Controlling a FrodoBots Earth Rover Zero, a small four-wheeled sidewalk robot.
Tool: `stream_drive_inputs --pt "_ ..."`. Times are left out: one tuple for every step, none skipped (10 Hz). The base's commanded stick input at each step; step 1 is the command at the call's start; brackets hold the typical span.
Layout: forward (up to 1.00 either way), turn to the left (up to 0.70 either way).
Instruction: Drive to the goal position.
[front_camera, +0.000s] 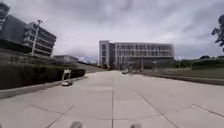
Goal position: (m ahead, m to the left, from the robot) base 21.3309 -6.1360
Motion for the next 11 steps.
stream_drive_inputs --pt "0.70 0.00" --pt "0.70 0.00" --pt "0.70 0.00" --pt "0.70 0.00" --pt "0.70 0.00" --pt "0.70 0.00" --pt "0.70 0.00" --pt "0.70 0.00" --pt "0.70 0.00" --pt "0.70 0.00" --pt "0.70 0.00"
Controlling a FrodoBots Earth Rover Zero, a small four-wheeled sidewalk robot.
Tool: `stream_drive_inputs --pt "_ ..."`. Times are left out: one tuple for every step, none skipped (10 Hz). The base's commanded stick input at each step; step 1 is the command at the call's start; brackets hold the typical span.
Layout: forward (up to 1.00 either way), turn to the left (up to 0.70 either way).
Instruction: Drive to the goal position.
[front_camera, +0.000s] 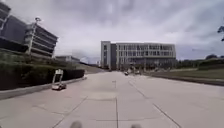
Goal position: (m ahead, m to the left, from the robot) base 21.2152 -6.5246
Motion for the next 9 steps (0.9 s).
stream_drive_inputs --pt "0.70 0.00" --pt "0.70 0.00" --pt "0.70 -0.05" --pt "0.70 -0.13" --pt "0.70 -0.21" --pt "0.70 -0.29" --pt "0.70 -0.27" --pt "0.70 -0.17" --pt "0.70 -0.07"
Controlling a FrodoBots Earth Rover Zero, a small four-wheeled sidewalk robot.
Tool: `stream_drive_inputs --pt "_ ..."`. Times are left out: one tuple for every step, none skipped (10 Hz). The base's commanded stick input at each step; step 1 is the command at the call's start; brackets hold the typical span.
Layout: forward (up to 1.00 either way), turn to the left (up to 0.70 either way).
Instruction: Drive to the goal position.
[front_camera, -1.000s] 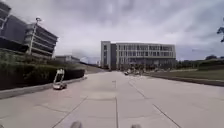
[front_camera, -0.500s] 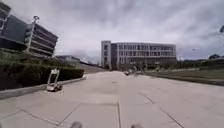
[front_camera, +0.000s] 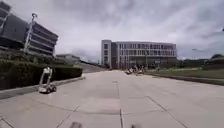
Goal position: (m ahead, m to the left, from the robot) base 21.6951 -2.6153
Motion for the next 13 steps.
stream_drive_inputs --pt "0.70 0.00" --pt "0.70 0.00" --pt "0.70 0.00" --pt "0.70 0.00" --pt "0.70 0.00" --pt "0.70 0.00" --pt "0.70 0.00" --pt "0.70 0.00" --pt "0.70 0.00" --pt "0.70 0.00" --pt "0.70 0.00" --pt "0.70 0.00" --pt "0.70 0.00"
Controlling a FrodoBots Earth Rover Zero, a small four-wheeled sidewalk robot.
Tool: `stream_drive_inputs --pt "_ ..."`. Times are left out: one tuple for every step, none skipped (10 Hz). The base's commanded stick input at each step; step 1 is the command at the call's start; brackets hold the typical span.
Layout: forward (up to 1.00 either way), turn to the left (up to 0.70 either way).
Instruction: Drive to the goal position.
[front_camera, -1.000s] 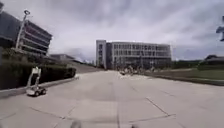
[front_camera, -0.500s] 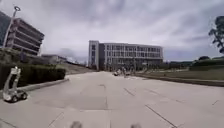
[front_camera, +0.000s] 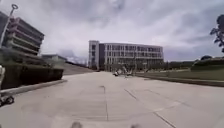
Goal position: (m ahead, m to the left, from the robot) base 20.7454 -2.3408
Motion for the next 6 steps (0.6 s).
stream_drive_inputs --pt "0.70 0.00" --pt "0.70 0.00" --pt "0.70 0.00" --pt "0.70 0.00" --pt "0.70 0.00" --pt "0.70 0.01"
